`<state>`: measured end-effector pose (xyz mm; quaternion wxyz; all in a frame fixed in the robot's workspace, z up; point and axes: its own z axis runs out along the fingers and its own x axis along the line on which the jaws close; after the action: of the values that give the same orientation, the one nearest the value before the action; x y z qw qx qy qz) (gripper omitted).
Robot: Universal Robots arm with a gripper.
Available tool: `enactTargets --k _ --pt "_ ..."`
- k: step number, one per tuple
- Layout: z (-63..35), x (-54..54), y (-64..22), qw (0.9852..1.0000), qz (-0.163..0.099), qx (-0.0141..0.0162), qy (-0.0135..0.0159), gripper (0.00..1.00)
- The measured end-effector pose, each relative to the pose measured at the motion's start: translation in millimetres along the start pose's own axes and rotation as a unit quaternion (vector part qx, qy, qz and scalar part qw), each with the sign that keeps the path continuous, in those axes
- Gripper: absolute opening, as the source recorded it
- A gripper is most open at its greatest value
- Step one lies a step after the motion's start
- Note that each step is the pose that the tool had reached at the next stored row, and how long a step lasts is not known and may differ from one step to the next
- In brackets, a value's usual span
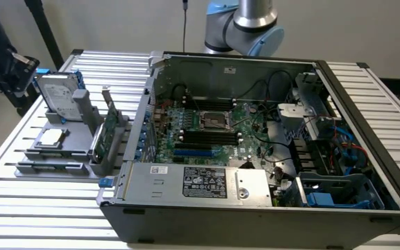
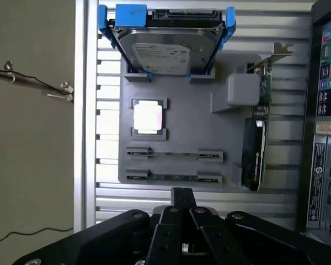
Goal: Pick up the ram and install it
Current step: 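Reach for the ram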
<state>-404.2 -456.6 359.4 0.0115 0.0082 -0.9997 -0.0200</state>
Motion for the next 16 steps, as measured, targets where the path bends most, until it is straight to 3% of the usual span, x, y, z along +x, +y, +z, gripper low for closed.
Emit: enactTargets --k 12,16 --pt "18.9 -0.4 -17.2 0.9999 -0.015 0.0003 0.0005 0.11" --pt "20.7 -1.5 -19.5 0.9998 -0.019 0.0004 0.0007 0.11"
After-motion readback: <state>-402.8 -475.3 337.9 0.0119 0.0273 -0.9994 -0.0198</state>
